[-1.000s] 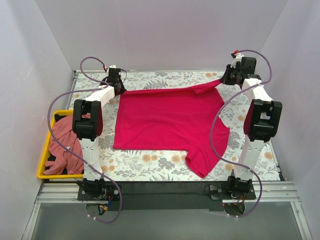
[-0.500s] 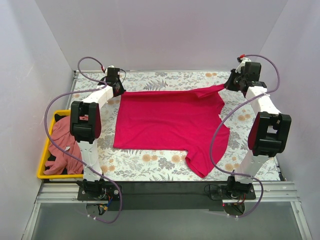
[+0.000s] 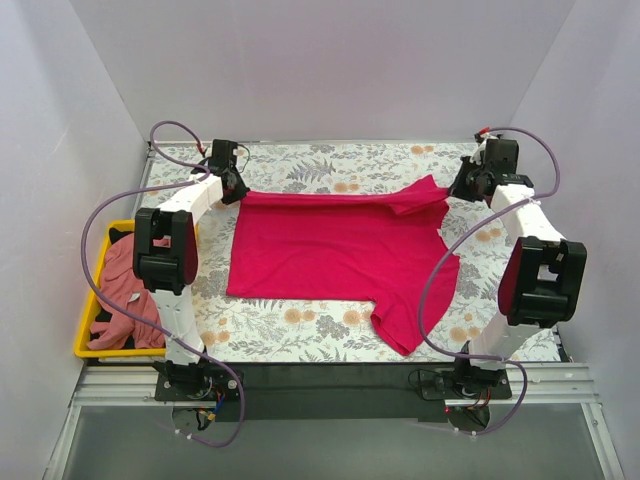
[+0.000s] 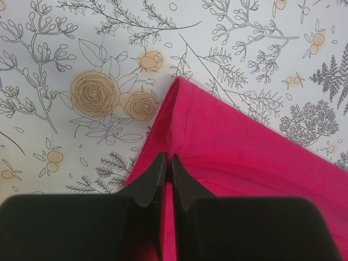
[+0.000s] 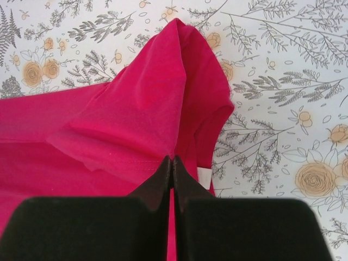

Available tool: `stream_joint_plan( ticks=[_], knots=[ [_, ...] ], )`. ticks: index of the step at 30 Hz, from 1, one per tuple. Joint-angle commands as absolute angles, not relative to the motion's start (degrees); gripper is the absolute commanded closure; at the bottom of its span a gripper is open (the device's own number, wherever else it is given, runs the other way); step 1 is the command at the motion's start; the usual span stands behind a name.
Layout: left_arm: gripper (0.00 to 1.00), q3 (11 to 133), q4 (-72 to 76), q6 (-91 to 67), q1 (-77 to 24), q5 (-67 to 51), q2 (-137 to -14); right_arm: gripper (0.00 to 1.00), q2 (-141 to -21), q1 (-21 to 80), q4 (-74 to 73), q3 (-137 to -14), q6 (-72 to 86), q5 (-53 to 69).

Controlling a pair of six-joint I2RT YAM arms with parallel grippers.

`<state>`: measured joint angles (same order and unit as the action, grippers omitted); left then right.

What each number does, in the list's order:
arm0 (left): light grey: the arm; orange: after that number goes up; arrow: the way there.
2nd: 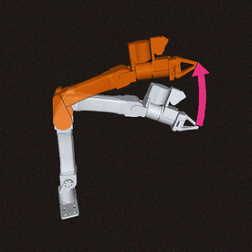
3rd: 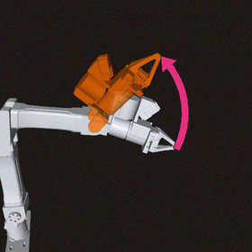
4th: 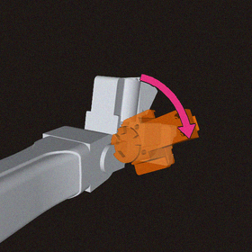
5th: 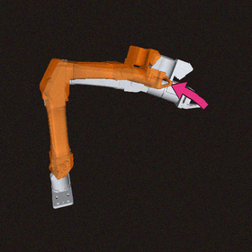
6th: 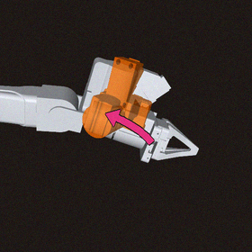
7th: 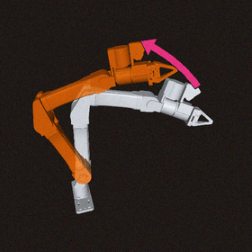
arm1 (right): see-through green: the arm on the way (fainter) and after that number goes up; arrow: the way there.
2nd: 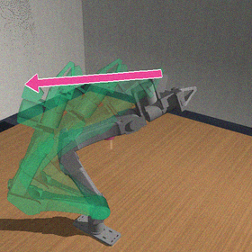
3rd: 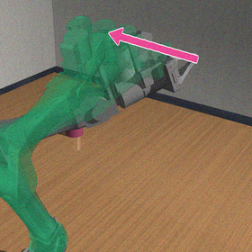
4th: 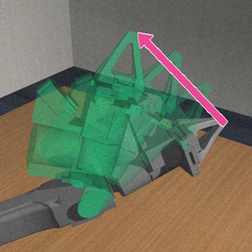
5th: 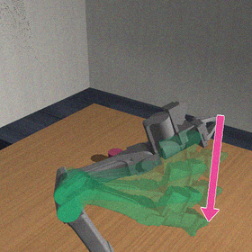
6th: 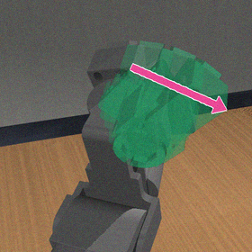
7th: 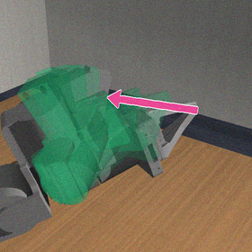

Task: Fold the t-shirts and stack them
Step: Fold the tshirt

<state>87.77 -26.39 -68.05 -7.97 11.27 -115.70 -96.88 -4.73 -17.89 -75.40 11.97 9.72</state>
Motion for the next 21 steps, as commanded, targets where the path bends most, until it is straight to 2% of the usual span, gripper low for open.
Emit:
stream_joint_plan(
  ticks=[1, 8, 21],
  knots=[
    [1.0, 87.36, -27.33, -69.43, -7.12, 11.78, -111.71, 0.99, -93.69, -4.48, -19.77, -73.31, 14.23, 8.18],
    [1.0, 85.0, -26.89, -71.1, -6.86, 12.22, -113.2, 0.99, -93.51, -4.31, -20.57, -66.99, 16.79, 8.53],
    [1.0, 79.02, -25.58, -73.91, -6.5, 11.78, -113.29, 0.99, -96.42, -4.31, -20.83, -62.4, 18.98, 7.56]
  ],
)
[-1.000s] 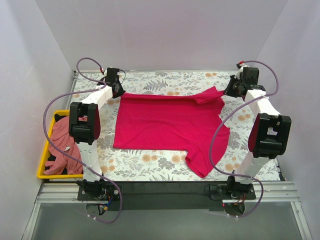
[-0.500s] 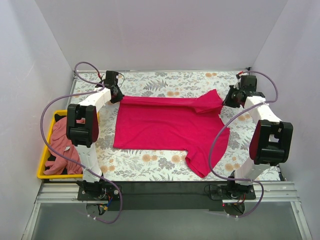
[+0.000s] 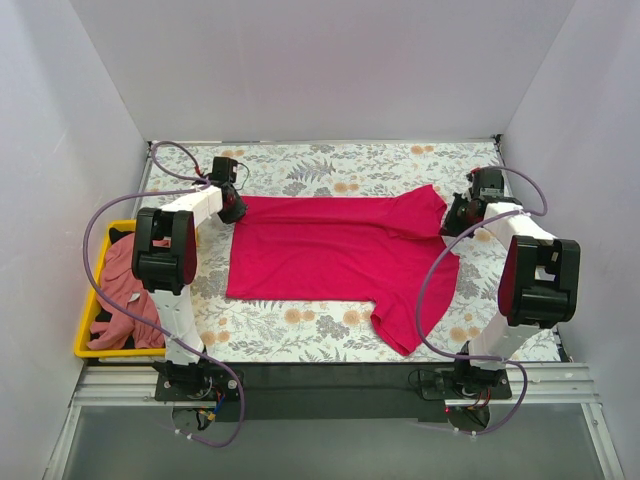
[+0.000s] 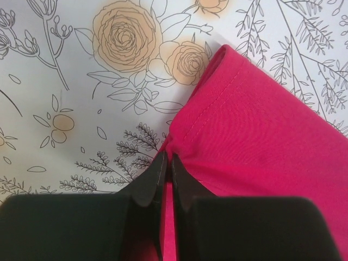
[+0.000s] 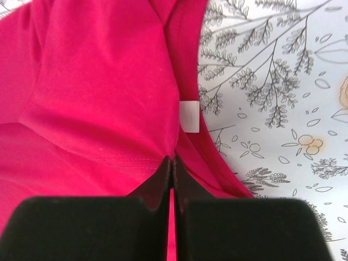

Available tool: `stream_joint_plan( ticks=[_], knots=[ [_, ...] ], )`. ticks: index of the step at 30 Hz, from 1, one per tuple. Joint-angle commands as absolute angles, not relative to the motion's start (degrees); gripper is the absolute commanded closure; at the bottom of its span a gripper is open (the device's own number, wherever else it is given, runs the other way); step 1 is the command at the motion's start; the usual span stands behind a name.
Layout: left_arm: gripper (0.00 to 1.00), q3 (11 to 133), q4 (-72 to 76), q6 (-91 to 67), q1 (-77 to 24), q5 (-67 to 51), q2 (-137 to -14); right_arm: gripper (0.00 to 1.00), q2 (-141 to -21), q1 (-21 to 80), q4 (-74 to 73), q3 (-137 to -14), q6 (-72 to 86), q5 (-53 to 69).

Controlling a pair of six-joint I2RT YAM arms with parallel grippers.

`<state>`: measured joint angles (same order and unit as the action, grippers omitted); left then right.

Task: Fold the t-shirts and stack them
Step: Fold the tshirt

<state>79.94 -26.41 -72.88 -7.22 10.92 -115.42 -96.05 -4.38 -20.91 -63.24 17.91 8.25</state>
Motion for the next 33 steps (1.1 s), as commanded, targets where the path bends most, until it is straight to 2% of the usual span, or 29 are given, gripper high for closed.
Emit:
stream_joint_plan(
  ticks=[1, 14, 24, 33],
  knots=[
    [1.0, 78.67, -25.49, -74.0, -6.5, 11.69, -113.2, 0.99, -96.33, -4.31, -20.83, -61.97, 19.07, 7.65],
    [1.0, 76.11, -23.99, -75.58, -6.24, 11.51, -111.97, 0.99, -95.27, -4.39, -21.53, -61.0, 19.68, 9.75],
    [1.0, 80.59, -24.17, -73.56, -5.19, 12.39, -112.32, 0.99, -93.08, -4.66, -22.76, -64.34, 19.86, 9.05],
    [1.0, 78.93, -24.7, -74.7, -5.01, 12.3, -112.85, 0.99, -92.29, -4.75, -23.2, -60.39, 20.04, 11.25]
  ],
)
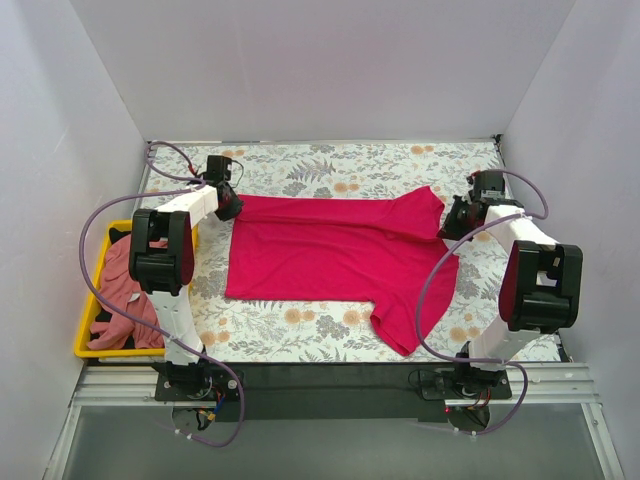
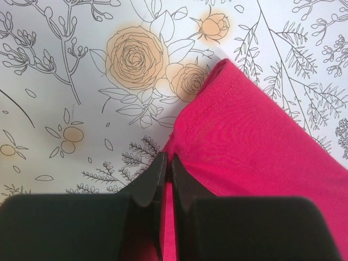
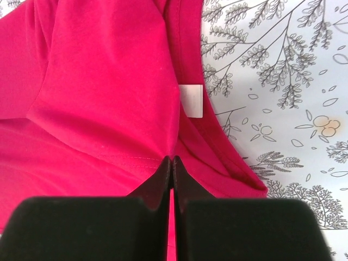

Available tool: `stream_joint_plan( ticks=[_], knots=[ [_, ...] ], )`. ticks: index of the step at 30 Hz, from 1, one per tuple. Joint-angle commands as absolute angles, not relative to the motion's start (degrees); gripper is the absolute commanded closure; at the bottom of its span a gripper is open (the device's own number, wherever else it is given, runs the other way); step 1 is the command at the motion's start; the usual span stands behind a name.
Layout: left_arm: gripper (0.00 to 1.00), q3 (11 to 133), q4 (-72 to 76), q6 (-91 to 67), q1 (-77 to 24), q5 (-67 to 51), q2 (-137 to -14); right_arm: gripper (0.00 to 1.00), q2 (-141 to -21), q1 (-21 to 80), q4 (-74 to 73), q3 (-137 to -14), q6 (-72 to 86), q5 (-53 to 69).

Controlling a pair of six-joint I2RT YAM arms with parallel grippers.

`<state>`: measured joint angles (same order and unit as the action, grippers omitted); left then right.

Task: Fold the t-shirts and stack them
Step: Fold the tshirt

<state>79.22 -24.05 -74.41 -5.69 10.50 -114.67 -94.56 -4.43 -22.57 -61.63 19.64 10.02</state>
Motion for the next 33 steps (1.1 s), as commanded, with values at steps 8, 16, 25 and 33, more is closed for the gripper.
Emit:
stream_joint_plan(
  ticks=[8, 16, 25, 33],
  knots=[
    [0.71, 77.52, -24.87, -75.41, -4.75, 13.01, -110.66, 0.67, -92.2, -4.75, -21.72, -61.78, 18.55, 12.83],
    [0.45, 82.87, -25.58, -72.51, -4.75, 13.45, -106.26, 0.45, -97.89, -6.15, -14.86, -73.01, 18.09, 16.78],
    [0.5, 88.33, -23.65, -67.94, -5.01, 4.4, -113.28, 0.46, -113.53, -7.29, -8.53, -85.68, 24.6, 23.99],
    [0.56, 88.77, -21.27, -66.88, -5.8, 1.06, -118.21, 0.48, -123.39, -7.38, -4.75, -92.54, 27.6, 26.54]
  ],
)
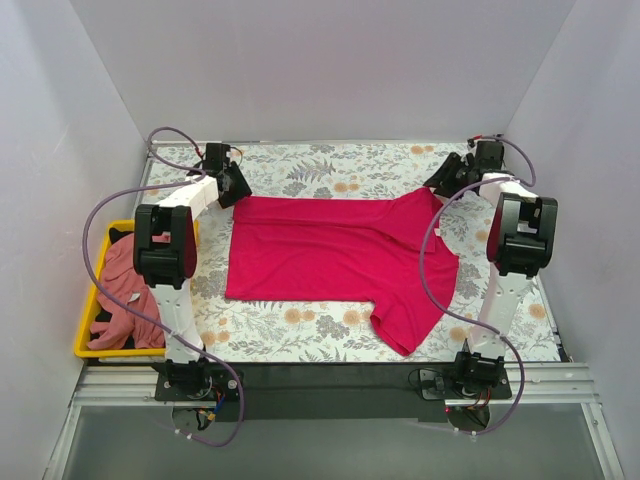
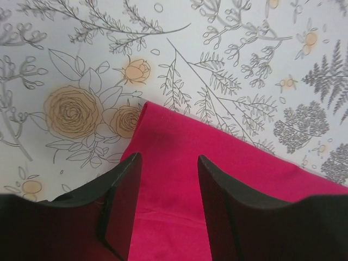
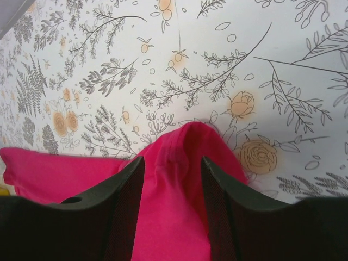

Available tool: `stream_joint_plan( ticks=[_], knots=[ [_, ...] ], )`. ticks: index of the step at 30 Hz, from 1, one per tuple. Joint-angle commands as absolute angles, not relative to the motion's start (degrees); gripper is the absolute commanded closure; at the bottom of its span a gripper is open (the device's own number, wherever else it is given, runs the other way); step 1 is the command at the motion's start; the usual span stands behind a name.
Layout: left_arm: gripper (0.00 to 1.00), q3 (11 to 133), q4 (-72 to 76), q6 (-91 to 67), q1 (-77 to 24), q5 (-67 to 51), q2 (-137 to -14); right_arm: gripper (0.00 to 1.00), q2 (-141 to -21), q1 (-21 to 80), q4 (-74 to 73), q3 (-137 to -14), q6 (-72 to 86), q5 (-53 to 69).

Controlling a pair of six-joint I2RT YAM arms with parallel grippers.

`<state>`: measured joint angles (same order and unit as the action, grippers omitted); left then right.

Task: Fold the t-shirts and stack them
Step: Fold the tshirt

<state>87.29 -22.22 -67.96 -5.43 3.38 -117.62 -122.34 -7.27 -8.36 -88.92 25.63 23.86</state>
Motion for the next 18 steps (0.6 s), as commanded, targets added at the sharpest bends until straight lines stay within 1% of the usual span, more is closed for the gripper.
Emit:
stream_joint_plan(
  ticks=[1, 8, 10, 11, 13, 14, 16, 17, 18],
  knots=[
    [0.56, 88.77, -21.18, -66.88, -5.97, 1.14, -118.65, 0.48, -124.53, -7.47, -4.4, -92.64, 28.03, 26.72],
    [0.61, 86.58, -20.92, -67.5, -6.15, 1.93, -121.46, 0.51, -128.23, -7.91, -0.79, -93.43, 30.93, 29.09],
    [0.61, 85.35, -21.09, -67.94, -6.15, 2.46, -121.73, 0.53, -129.11, -8.0, -0.53, -93.6, 31.46, 29.53],
    [0.62, 84.99, -21.09, -68.11, -6.15, 2.81, -121.73, 0.57, -129.37, -8.0, -0.53, -93.69, 31.64, 29.79],
    [0.62, 83.94, -21.18, -68.46, -6.15, 4.12, -121.82, 0.6, -129.99, -8.09, 1.13, -93.69, 31.9, 30.06],
    [0.63, 83.59, -21.27, -68.9, -6.15, 4.65, -121.82, 0.67, -130.16, -8.17, 1.23, -93.6, 32.08, 30.06],
    [0.64, 83.23, -21.71, -69.34, -6.07, 5.79, -121.82, 0.77, -130.43, -8.61, 1.49, -93.34, 32.17, 29.88],
    [0.65, 82.88, -21.97, -69.69, -6.06, 6.76, -121.9, 0.87, -130.26, -8.87, 2.1, -92.82, 32.34, 29.8],
    [0.66, 82.97, -22.84, -70.05, -6.06, 7.46, -121.9, 0.92, -130.17, -9.49, 2.37, -92.38, 32.34, 29.53]
  ],
)
